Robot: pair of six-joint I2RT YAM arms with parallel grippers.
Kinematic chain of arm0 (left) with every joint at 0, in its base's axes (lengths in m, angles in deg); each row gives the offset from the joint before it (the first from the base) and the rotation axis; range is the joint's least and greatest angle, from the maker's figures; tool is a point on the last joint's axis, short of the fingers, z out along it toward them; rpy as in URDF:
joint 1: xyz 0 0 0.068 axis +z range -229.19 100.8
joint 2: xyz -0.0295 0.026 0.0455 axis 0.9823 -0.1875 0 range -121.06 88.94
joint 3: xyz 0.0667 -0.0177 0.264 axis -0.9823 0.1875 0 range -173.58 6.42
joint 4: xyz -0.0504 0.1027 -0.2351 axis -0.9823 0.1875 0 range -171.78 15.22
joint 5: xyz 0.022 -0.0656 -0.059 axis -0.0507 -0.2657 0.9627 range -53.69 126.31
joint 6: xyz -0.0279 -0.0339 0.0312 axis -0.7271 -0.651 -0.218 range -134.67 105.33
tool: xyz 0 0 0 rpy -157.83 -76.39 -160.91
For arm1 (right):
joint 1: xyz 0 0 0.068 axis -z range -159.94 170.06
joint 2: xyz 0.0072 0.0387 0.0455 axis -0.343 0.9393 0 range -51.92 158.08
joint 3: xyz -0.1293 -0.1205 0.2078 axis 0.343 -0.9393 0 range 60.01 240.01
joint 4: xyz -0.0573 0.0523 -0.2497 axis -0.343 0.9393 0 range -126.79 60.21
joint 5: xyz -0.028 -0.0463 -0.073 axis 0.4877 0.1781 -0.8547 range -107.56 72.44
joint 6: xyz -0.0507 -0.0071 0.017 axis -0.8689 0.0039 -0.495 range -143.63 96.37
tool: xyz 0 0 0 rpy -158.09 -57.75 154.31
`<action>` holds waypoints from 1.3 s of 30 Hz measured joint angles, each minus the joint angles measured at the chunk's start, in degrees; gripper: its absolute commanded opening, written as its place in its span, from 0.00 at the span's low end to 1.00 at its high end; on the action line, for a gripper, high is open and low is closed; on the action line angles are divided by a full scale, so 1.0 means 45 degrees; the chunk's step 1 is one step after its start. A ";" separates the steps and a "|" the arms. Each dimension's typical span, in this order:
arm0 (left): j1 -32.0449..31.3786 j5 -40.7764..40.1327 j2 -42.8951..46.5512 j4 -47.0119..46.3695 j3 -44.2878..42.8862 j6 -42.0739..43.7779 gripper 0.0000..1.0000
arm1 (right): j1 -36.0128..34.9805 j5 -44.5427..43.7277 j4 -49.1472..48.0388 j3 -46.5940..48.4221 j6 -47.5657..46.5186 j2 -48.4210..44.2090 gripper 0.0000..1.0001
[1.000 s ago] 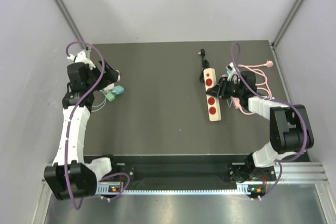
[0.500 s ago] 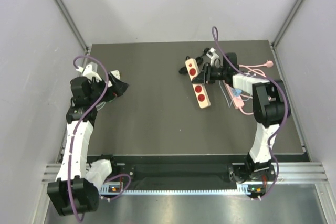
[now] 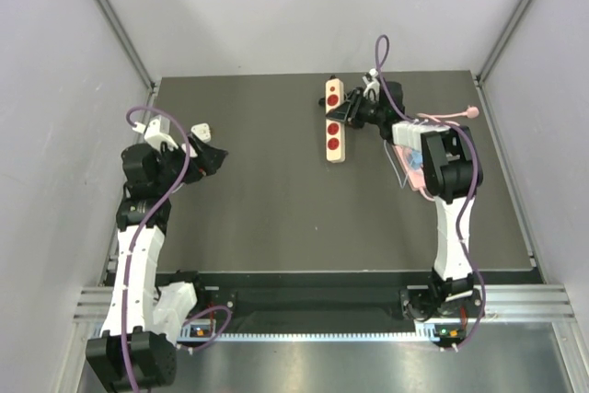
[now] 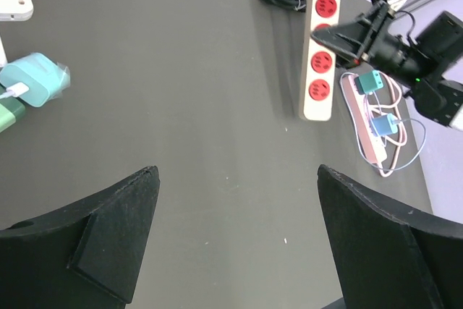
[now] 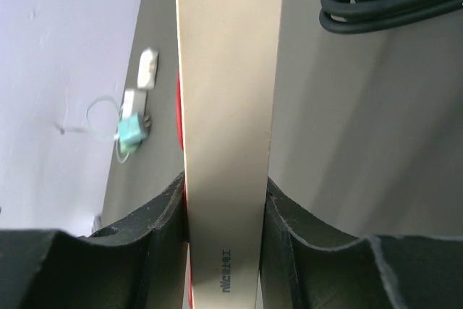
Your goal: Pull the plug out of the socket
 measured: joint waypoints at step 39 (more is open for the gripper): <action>0.0000 0.2050 0.0049 -0.1166 0.0971 -0.1525 0.94 | 0.0782 -0.0427 0.5275 0.1331 -0.7830 -0.2414 0.75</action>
